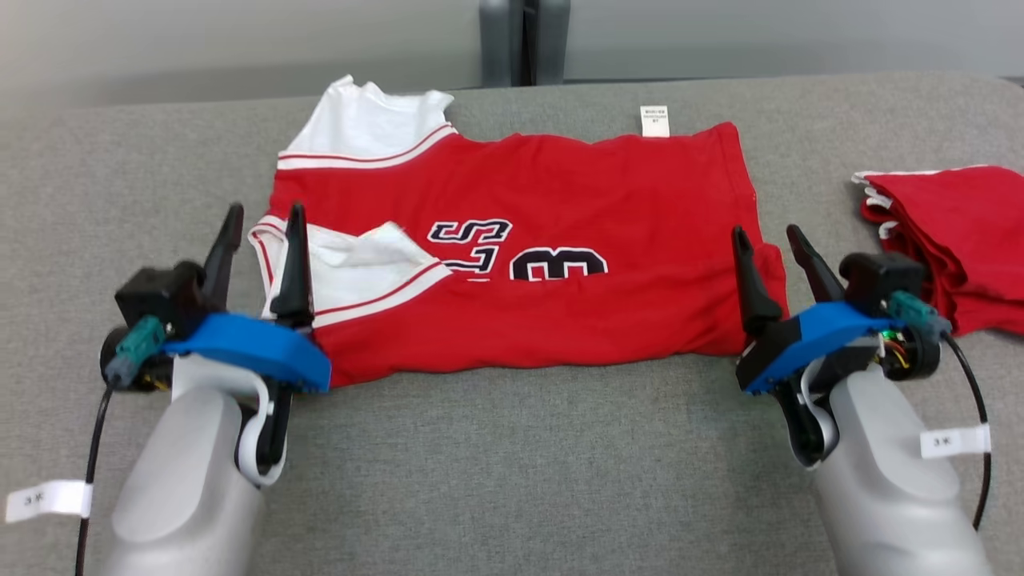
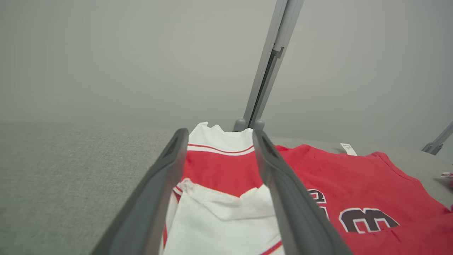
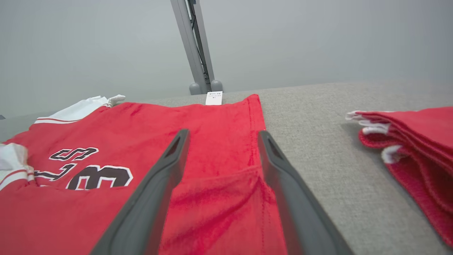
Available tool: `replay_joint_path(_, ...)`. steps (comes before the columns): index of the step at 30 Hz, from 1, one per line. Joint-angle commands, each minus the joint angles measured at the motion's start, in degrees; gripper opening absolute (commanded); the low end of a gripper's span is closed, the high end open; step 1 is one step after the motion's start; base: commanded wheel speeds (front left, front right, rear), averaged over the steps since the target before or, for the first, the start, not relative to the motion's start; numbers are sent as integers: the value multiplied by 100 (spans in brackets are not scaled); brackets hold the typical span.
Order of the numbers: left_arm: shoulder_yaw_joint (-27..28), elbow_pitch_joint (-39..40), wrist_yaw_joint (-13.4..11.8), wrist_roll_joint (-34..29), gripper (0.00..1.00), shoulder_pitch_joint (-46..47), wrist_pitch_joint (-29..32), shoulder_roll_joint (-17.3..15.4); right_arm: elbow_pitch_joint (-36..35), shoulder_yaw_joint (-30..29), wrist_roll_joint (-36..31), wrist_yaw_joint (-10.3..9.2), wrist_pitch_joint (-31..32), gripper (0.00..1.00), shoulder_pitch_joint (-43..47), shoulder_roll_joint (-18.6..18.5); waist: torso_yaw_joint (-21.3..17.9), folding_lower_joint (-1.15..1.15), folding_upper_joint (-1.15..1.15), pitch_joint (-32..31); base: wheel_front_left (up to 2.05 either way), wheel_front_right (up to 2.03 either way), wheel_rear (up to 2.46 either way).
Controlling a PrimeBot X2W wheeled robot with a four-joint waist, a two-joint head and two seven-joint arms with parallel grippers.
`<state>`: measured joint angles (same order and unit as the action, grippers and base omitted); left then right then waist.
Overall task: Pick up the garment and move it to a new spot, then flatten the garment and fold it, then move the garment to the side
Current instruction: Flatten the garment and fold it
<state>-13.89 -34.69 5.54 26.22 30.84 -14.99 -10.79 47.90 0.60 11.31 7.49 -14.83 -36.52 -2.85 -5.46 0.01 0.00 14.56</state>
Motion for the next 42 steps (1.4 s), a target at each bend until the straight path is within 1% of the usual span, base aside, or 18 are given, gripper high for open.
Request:
replay_joint_path(1,-8,12,8,5,100,-86,-26,-54,-117,-55,-92,1,-37,100,188,-10,-1,-1,0,-58,0,0,0)
replay_joint_path(7,15,274,-2,170,100,-676,154,-156,-971,-324,-438,1,-40,100,975,-9,75,-1,0,-333,0,0,0)
replay_joint_path(11,115,558,-167,359,100,-1218,568,-260,-1442,-387,-526,1,197,100,1493,-8,94,-1,0,-458,0,0,0)
replay_joint_path(16,255,837,-369,733,100,-1765,1212,-248,-1954,-416,-481,1,608,100,1933,-8,105,-1,0,-481,0,0,0)
replay_joint_path(18,319,890,-415,928,100,-1849,1455,-193,-2108,-429,-521,1,780,100,2035,-8,100,-1,0,-459,0,0,0)
replay_joint_path(23,397,918,-552,1145,100,-1793,1799,-148,-2405,-435,-484,1,1114,100,2117,-9,62,-1,0,-323,0,0,0)
replay_joint_path(27,461,874,-500,1333,100,-1702,1945,-91,-2462,-451,-446,1,1328,100,2051,-8,17,-1,0,-192,0,0,0)
replay_joint_path(28,483,860,-486,1382,94,-1683,1942,-72,-2453,-464,-445,1,1363,100,2019,-8,12,-1,0,-168,0,0,0)
replay_joint_path(29,503,844,-464,1422,56,-1654,1928,-62,-2425,-483,-415,1,1394,100,1988,-9,9,-1,0,-142,0,0,0)
replay_joint_path(30,507,833,-454,1442,31,-1618,1911,-59,-2374,-508,-416,1,1435,100,1961,-8,9,-1,0,-118,0,0,0)
replay_joint_path(31,496,823,-422,1450,0,-1591,1902,-55,-2332,-528,-434,1,1478,100,1935,-8,11,-1,0,-95,0,0,0)
replay_joint_path(36,466,829,-328,1464,0,-1489,1765,-19,-2060,-574,-269,1,1590,100,1830,-9,67,-1,0,-17,0,0,0)
replay_joint_path(40,453,840,-299,1421,0,-1472,1633,-12,-1783,-587,-185,1,1662,100,1721,-7,131,-1,0,12,0,0,0)
replay_joint_path(42,451,838,-279,1428,0,-1447,1576,1,-1612,-565,-39,1,1676,100,1631,-9,156,-1,0,23,0,0,0)
